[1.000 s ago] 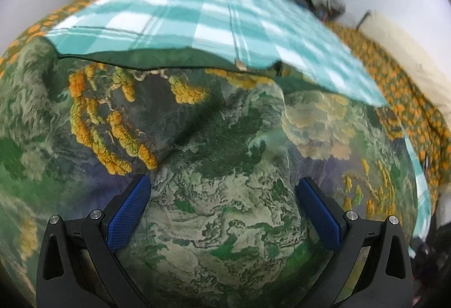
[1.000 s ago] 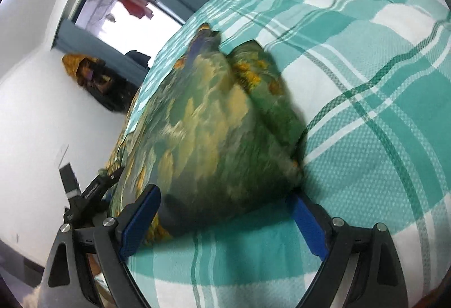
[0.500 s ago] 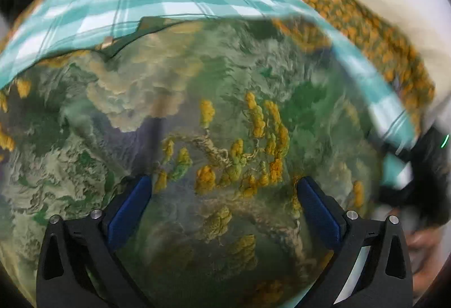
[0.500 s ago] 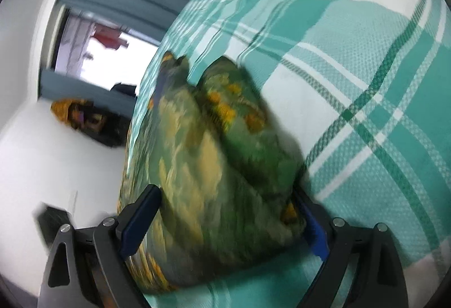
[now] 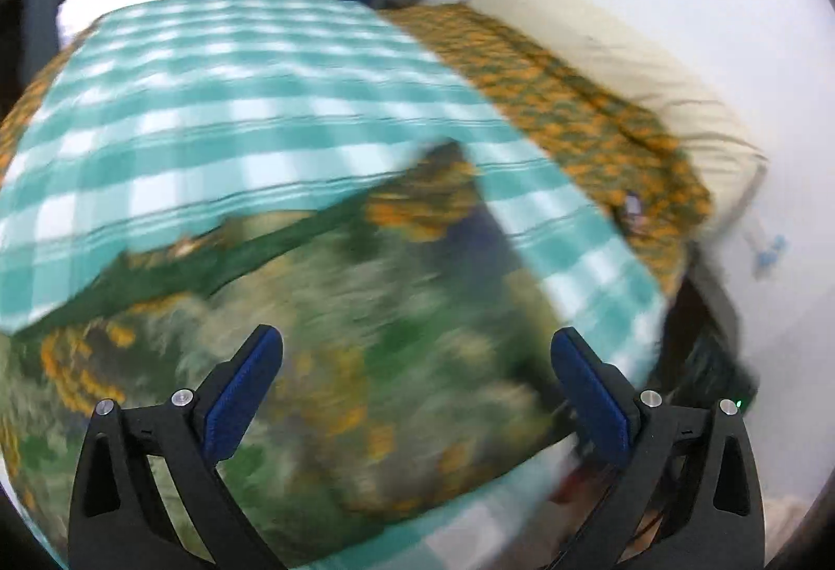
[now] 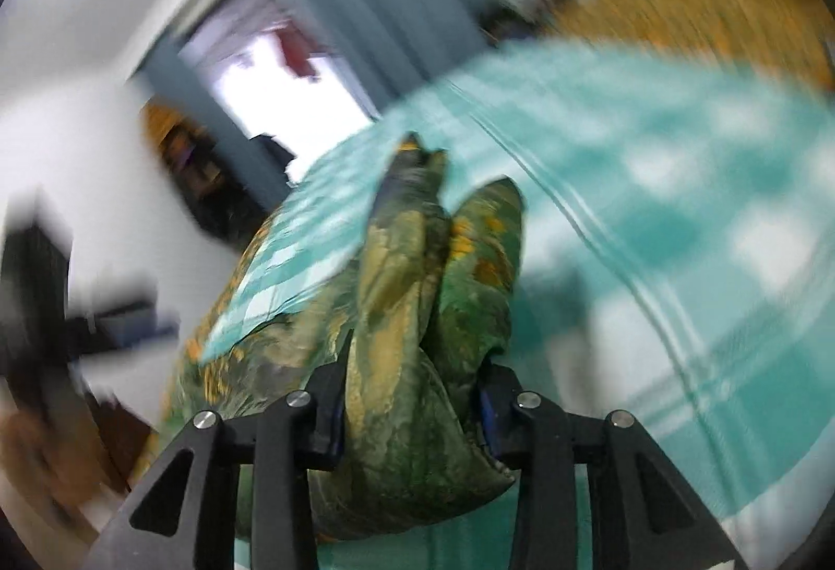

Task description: Fold large clothes

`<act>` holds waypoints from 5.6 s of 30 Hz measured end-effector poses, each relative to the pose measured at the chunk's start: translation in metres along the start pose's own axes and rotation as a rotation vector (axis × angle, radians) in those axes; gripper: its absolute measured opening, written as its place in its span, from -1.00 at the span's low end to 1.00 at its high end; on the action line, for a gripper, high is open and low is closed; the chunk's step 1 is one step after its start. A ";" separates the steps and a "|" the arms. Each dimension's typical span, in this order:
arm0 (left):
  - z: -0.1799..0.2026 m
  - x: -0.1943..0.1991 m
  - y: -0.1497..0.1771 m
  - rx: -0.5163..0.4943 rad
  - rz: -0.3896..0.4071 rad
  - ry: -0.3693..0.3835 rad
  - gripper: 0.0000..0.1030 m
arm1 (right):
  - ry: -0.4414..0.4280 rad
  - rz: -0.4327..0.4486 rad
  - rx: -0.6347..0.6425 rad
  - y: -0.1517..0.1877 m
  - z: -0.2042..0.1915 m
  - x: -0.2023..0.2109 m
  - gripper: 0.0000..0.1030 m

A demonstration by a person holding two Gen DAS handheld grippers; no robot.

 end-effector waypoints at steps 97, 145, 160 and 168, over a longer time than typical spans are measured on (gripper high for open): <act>-0.320 0.149 0.212 0.581 0.159 -0.109 0.06 | -0.288 -0.521 0.524 0.041 -0.301 -0.147 -0.15; -0.340 0.155 0.241 0.728 0.193 0.071 0.99 | -0.321 -0.323 0.739 0.124 -0.344 -0.062 -0.09; -0.343 0.129 0.197 0.710 0.122 0.038 0.99 | -0.381 -0.664 0.098 0.088 -0.156 -0.161 0.69; -0.329 0.117 0.181 0.690 0.198 0.001 0.57 | -0.394 -0.643 0.123 0.089 -0.177 -0.175 0.37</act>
Point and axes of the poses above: each gripper's, at about its wrist camera, not at the fingertips, and x roughly against the way its jaws point, z to its right, y to its underside, the point moved 1 cm from there along -x, roughly the way its jaws point, and after that the axes turned 12 degrees about y, right-handed, at the moved point
